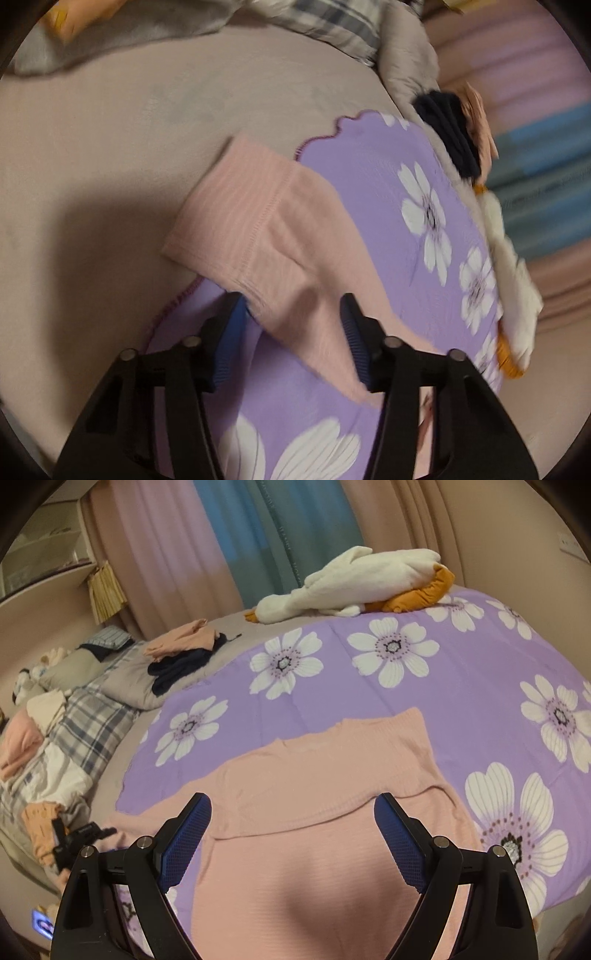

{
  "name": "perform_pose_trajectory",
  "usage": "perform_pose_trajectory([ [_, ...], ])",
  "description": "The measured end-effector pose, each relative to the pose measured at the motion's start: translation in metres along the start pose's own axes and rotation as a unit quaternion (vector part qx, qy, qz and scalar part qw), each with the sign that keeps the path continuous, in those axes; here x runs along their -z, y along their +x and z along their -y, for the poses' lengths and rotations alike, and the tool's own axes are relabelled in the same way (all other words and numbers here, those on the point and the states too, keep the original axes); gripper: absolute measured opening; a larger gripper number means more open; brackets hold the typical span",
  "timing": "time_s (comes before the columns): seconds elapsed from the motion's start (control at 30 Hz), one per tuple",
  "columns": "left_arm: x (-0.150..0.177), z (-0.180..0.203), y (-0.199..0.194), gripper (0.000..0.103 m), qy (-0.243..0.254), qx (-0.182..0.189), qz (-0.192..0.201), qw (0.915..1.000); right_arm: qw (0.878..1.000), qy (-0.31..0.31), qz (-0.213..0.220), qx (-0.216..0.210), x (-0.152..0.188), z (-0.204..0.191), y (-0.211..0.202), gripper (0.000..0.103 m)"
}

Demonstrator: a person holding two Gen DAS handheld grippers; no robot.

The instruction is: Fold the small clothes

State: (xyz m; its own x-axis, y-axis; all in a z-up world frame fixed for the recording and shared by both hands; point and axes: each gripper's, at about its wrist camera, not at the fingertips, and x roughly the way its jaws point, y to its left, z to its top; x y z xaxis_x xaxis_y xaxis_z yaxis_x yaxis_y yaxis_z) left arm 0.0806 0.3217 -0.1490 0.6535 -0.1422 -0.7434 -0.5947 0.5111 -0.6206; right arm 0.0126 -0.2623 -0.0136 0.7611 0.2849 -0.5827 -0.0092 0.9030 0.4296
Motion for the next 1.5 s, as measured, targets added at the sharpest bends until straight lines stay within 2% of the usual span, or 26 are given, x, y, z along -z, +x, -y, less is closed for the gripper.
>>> perform_pose_trajectory([
  [0.03, -0.003, -0.003, 0.001, 0.038, -0.007, 0.009, 0.003, 0.9999, 1.000, 0.004, 0.000, 0.000, 0.000, 0.002, 0.001, 0.089],
  [0.07, -0.006, -0.006, 0.002, 0.023, -0.012, 0.019, 0.007, 0.9997, 1.000, 0.007, 0.000, 0.000, 0.000, 0.004, 0.002, 0.089],
  [0.13, -0.011, -0.011, 0.003, 0.006, -0.021, 0.014, 0.005, 0.9997, 1.000, 0.014, 0.002, -0.001, 0.000, 0.008, 0.002, 0.089],
  [0.23, -0.012, -0.020, -0.001, 0.007, -0.052, 0.043, 0.008, 0.9977, 1.000, 0.027, -0.002, -0.006, 0.005, 0.014, 0.003, 0.089],
  [0.3, -0.011, -0.017, -0.011, 0.006, -0.056, 0.048, 0.022, 0.9970, 1.000, 0.028, -0.008, -0.005, 0.007, 0.018, 0.005, 0.089],
  [0.47, -0.008, 0.013, -0.040, 0.005, -0.017, 0.055, 0.057, 0.9967, 0.999, 0.034, -0.013, -0.003, 0.004, 0.020, 0.009, 0.089],
  [0.63, -0.004, 0.048, -0.066, 0.005, 0.024, 0.086, 0.086, 0.9923, 1.000, 0.019, -0.007, -0.003, 0.000, 0.015, 0.011, 0.089],
  [0.77, 0.004, 0.076, -0.069, 0.005, 0.056, 0.081, 0.085, 0.9915, 1.000, 0.016, -0.012, -0.011, -0.002, 0.016, 0.016, 0.089],
  [1.0, 0.023, 0.114, -0.073, 0.005, 0.099, 0.102, 0.073, 0.9872, 1.000, 0.018, -0.014, -0.014, -0.002, 0.016, 0.017, 0.089],
  [1.17, 0.048, 0.155, -0.078, 0.005, 0.149, 0.137, 0.058, 0.9775, 0.999, 0.025, -0.018, -0.014, 0.001, 0.023, 0.018, 0.089],
  [1.23, 0.061, 0.175, -0.077, 0.005, 0.179, 0.156, 0.051, 0.9701, 0.999, 0.029, -0.018, -0.014, 0.001, 0.026, 0.017, 0.089],
  [1.4, 0.098, 0.210, -0.068, 0.005, 0.242, 0.171, 0.015, 0.9549, 0.999, 0.034, -0.016, -0.012, 0.003, 0.034, 0.013, 0.089],
  [1.5, 0.125, 0.226, -0.059, 0.005, 0.283, 0.167, 0.005, 0.9444, 0.999, 0.038, -0.018, -0.005, 0.004, 0.039, 0.013, 0.089],
])
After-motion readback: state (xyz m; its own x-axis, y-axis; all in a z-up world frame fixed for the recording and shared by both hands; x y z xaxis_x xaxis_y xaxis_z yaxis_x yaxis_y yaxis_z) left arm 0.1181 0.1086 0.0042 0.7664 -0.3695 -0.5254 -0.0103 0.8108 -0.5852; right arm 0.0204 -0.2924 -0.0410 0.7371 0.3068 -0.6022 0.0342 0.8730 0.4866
